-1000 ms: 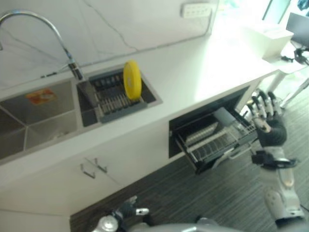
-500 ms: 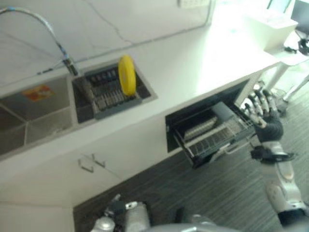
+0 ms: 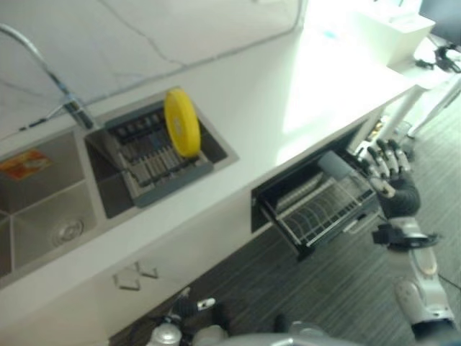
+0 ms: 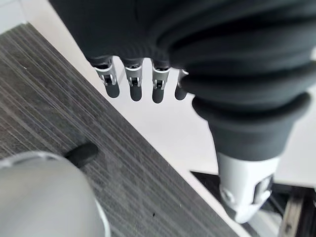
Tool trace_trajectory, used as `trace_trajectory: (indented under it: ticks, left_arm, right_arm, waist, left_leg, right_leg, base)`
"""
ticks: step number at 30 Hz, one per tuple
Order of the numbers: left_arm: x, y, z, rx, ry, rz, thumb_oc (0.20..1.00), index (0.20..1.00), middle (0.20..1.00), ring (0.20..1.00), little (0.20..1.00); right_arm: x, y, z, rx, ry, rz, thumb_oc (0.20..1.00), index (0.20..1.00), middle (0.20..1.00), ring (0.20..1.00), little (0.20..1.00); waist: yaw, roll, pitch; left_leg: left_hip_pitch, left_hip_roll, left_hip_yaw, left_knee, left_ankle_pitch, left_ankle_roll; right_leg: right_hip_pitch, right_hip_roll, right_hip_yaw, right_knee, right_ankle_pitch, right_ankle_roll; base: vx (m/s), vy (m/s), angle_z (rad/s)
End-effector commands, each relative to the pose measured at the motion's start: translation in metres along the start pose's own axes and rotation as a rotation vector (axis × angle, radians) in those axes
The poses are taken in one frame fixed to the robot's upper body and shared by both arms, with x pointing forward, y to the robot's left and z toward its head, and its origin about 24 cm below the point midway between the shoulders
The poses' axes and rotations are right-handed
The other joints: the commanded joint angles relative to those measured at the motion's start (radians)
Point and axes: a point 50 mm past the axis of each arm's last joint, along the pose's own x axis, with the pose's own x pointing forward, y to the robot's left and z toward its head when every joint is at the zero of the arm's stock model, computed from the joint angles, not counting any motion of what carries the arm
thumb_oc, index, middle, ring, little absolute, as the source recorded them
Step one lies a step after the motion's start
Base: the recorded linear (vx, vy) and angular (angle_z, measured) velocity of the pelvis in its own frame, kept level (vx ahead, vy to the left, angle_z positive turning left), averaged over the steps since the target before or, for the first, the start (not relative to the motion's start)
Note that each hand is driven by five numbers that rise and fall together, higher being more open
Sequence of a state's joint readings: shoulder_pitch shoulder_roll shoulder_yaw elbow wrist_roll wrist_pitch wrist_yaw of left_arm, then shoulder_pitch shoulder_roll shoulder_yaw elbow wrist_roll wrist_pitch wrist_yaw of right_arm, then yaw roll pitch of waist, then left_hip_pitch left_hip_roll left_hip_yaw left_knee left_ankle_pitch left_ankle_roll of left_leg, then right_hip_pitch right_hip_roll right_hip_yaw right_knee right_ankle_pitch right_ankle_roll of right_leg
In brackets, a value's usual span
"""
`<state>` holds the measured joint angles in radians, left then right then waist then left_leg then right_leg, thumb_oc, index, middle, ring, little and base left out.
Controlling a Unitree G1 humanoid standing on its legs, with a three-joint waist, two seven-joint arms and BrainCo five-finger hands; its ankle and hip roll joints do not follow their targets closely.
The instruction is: Place the dishes in the dishwasher.
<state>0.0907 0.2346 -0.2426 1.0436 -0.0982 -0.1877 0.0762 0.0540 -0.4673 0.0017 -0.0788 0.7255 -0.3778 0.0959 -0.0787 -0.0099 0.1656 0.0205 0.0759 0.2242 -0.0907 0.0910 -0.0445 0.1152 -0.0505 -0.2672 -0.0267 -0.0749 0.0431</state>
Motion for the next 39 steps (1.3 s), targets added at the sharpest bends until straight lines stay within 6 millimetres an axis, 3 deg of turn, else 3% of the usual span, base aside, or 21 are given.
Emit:
trace_trajectory:
  ticks: [1, 11, 17, 24, 33, 39]
  left_arm:
    - [-0.002, -0.002, -0.004, 0.018, -0.018, 0.001, 1.000, 1.000, 1.000, 1.000, 1.000]
    - [-0.005, 0.002, -0.006, 0.028, -0.039, 0.003, 1.000, 1.000, 1.000, 1.000, 1.000]
    - [-0.005, -0.004, -0.006, 0.114, -0.034, -0.066, 1.000, 1.000, 1.000, 1.000, 1.000]
    - [-0.005, -0.001, -0.010, 0.155, -0.010, -0.104, 1.000, 1.000, 1.000, 1.000, 1.000]
    - [-0.009, 0.003, -0.018, 0.221, 0.012, -0.103, 1.000, 1.000, 1.000, 1.000, 1.000]
    - [-0.011, 0.003, -0.018, 0.279, -0.024, -0.119, 1.000, 1.000, 1.000, 1.000, 1.000]
  right_arm:
    - [0.010, 0.011, 0.024, -0.026, -0.127, 0.067, 1.000, 1.000, 1.000, 1.000, 1.000]
    - [0.022, 0.015, 0.038, -0.050, -0.166, 0.151, 1.000, 1.000, 1.000, 1.000, 1.000]
    - [0.056, 0.039, 0.045, -0.009, -0.174, 0.246, 1.000, 1.000, 1.000, 1.000, 1.000]
    - [0.106, 0.055, 0.049, -0.007, -0.162, 0.169, 1.000, 1.000, 1.000, 1.000, 1.000]
    - [0.139, 0.028, 0.080, -0.094, -0.181, 0.066, 1.000, 1.000, 1.000, 1.000, 1.000]
    - [0.154, 0.021, 0.086, -0.100, -0.164, 0.023, 1.000, 1.000, 1.000, 1.000, 1.000]
  waist:
    - [0.008, -0.001, -0.034]
    - [0.057, -0.006, -0.044]
    - [0.118, -0.003, -0.049]
    - [0.182, -0.004, -0.046]
    - [0.239, -0.012, -0.042]
    - [0.267, -0.012, -0.034]
  left_leg:
    - [-0.038, 0.079, 0.015, 0.072, -0.084, -0.042]
    - [-0.022, 0.063, -0.007, 0.062, -0.099, -0.033]
    - [-0.018, 0.054, -0.044, 0.069, -0.109, -0.035]
    - [-0.008, 0.051, -0.060, 0.060, -0.104, -0.037]
    - [-0.012, 0.049, -0.069, 0.058, -0.099, -0.037]
    - [-0.027, 0.052, -0.066, 0.077, -0.098, -0.038]
  right_leg:
    - [-0.047, -0.093, -0.046, 0.090, -0.053, 0.079]
    - [-0.034, -0.108, -0.076, 0.089, -0.049, 0.086]
    - [-0.018, -0.119, -0.105, 0.093, -0.053, 0.084]
    - [0.008, -0.132, -0.154, 0.097, -0.055, 0.083]
    - [0.035, -0.144, -0.192, 0.106, -0.064, 0.087]
    - [0.043, -0.153, -0.217, 0.122, -0.072, 0.087]
  base:
    - [0.03, -0.001, 0.12]
    - [0.07, 0.011, 0.07]
    - [0.12, 0.030, 0.17]
    - [0.10, 0.031, 0.21]
    - [0.09, 0.010, 0.09]
    - [0.07, 0.023, 0.07]
